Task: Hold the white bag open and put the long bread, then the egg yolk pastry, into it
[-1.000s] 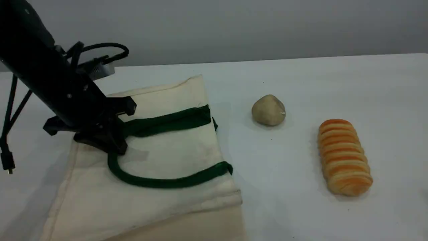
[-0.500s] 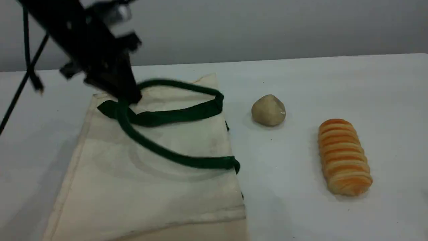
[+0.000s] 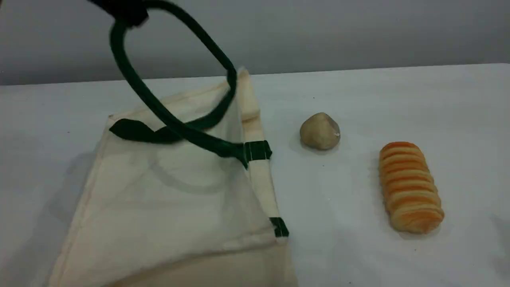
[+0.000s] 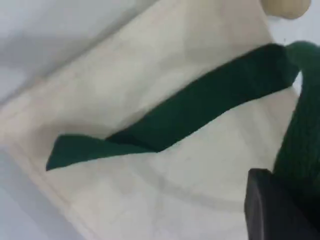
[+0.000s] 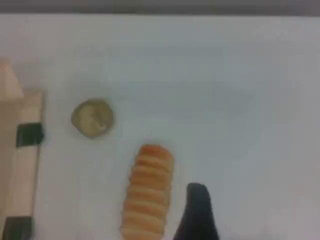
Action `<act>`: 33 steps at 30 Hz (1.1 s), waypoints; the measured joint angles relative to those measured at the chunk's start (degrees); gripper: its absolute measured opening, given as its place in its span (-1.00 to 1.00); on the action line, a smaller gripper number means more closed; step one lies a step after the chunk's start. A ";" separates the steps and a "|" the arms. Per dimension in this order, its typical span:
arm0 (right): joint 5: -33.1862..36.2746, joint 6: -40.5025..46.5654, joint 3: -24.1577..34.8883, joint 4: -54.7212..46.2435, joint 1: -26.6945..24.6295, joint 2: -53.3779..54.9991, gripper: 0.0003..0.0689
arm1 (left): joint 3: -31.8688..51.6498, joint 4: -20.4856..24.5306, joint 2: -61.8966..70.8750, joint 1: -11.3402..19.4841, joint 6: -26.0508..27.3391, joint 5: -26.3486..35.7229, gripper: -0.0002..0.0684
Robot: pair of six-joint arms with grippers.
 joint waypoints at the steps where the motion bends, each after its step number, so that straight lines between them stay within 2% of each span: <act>1: -0.05 0.00 0.00 0.02 0.00 0.70 0.48 | 0.00 0.44 -1.18 0.00 0.71 0.00 -0.76; 7: -0.48 0.00 0.00 0.30 0.35 5.43 0.48 | 0.00 1.91 -8.14 0.00 3.63 0.00 -0.76; 12: -0.48 -0.46 0.00 1.66 0.41 8.85 0.48 | 0.00 1.91 -12.55 0.00 8.03 -0.02 -0.76; 33: 0.62 -14.39 0.05 16.62 0.41 20.63 0.48 | 0.00 1.76 -14.88 -0.02 37.33 -0.41 -0.76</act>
